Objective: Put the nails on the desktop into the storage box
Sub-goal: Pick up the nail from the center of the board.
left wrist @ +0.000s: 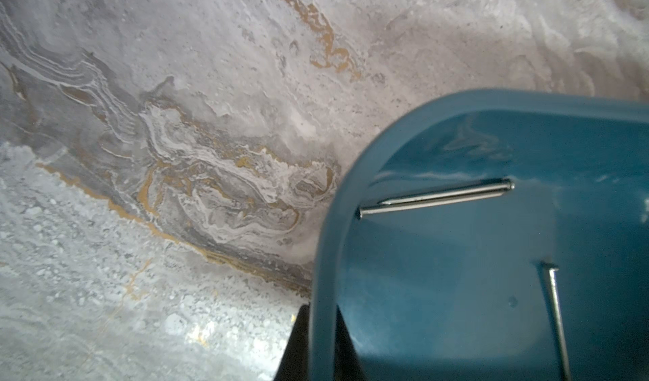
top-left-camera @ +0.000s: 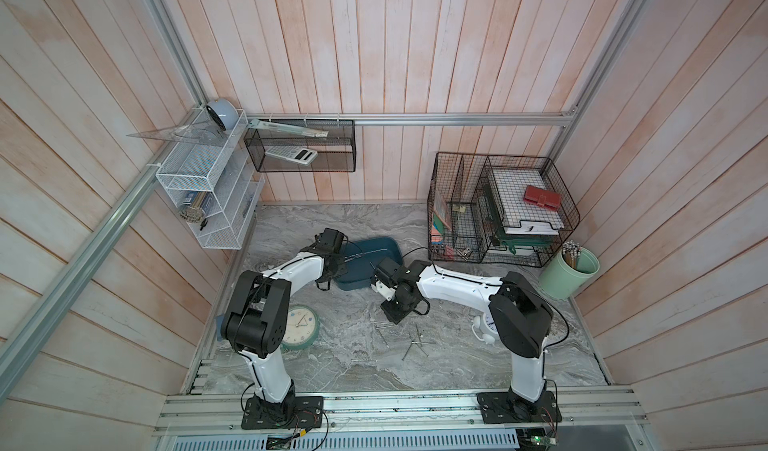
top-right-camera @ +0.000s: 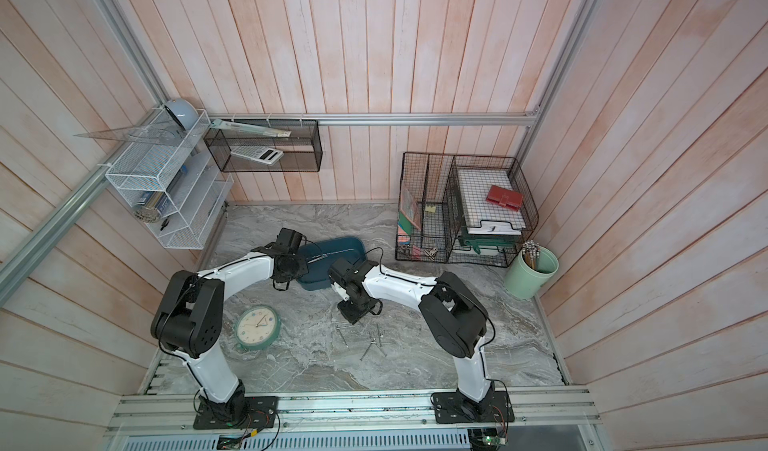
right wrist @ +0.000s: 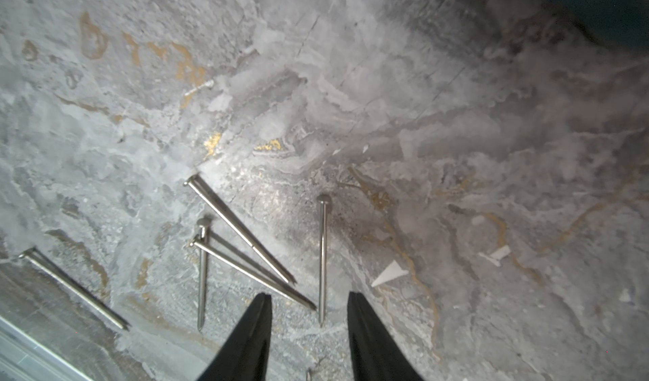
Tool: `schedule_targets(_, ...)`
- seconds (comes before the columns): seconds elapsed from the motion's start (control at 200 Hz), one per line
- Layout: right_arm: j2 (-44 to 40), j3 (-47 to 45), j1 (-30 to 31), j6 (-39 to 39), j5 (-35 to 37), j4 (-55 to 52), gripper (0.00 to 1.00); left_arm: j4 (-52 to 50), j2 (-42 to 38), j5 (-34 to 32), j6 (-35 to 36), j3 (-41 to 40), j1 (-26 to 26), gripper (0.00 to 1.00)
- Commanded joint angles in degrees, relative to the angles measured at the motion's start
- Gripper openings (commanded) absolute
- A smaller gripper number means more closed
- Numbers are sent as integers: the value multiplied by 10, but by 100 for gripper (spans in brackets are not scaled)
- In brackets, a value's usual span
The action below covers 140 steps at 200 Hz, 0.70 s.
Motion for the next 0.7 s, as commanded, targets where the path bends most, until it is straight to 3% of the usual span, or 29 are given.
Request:
schedule_targets(0.0,19,17,-1,-13,17,-1,41,-37,4,8,11,-9,0,0)
schedule_targets(0.505,75,36,-5,-29,34,-22,34,-33,8,7,11,-10,1,0)
schedule_targets(0.695,86,35,-5,-30,46,-32,20,-33,8,8,12,-10,2,0)
